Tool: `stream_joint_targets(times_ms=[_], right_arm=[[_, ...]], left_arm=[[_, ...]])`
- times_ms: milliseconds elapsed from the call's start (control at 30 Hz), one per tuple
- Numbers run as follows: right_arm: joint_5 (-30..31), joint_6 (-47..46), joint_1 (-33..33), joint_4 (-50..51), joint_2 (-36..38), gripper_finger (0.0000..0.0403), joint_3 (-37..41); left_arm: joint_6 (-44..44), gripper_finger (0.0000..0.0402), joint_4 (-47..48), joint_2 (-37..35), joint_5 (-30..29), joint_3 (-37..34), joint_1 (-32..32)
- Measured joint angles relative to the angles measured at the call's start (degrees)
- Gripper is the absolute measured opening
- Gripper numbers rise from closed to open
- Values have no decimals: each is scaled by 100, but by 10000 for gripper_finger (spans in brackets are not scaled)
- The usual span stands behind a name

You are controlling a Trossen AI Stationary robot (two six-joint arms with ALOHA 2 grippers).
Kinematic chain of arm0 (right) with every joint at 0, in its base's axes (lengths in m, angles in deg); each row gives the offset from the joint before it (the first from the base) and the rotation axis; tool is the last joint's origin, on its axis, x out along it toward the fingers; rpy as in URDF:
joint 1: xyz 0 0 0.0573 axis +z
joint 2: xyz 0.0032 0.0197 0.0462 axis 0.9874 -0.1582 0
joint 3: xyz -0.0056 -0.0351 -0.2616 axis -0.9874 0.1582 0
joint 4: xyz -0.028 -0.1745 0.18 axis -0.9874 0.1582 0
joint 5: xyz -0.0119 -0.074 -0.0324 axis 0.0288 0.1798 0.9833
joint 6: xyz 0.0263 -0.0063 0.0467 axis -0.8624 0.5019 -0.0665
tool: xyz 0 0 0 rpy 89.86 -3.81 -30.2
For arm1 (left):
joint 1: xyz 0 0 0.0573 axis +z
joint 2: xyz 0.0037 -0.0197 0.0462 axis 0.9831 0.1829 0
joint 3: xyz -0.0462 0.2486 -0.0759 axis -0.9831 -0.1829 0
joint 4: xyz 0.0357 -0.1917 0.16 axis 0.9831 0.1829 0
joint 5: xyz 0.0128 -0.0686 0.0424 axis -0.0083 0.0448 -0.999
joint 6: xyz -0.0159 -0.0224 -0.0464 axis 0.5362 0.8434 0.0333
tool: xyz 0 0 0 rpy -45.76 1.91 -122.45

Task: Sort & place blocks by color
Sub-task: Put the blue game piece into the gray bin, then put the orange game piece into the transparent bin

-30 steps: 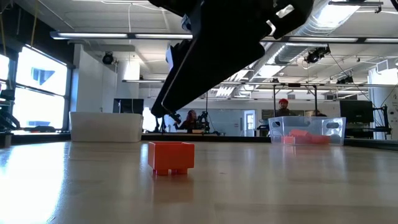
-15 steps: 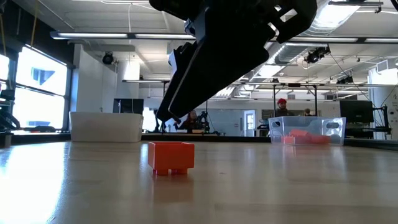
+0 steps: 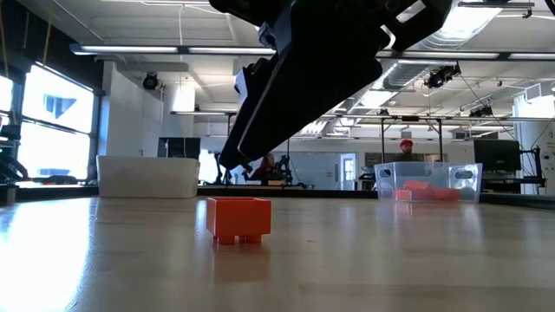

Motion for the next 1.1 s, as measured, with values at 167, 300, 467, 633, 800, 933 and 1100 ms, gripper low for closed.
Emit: stream_joint_targets(times_ms=[167, 300, 467, 633, 800, 933, 1100], right_arm=[[43, 33, 0, -147, 0, 227, 65], [73, 27, 19, -269, 0, 227, 218], [227, 40, 116, -409, -7, 227, 275], [384, 46, 120, -480, -172, 227, 274], [656, 65, 114, -432, -337, 227, 273], [670, 36, 118, -468, -343, 227, 271], [758, 18, 118, -467, -348, 210, 271]], left_arm=[[-59, 168, -2, -428, -442, 0, 0], [-160, 168, -5, -811, -1181, 0, 0], [-234, 168, -13, -1177, -1906, 0, 2], [-393, 168, -18, -1404, -2719, 0, 2], [-584, 168, -33, -1459, -3270, 0, 4], [-660, 168, -48, -1463, -3301, -2, 3], [-702, 168, -59, -1461, -3303, 0, 13]])
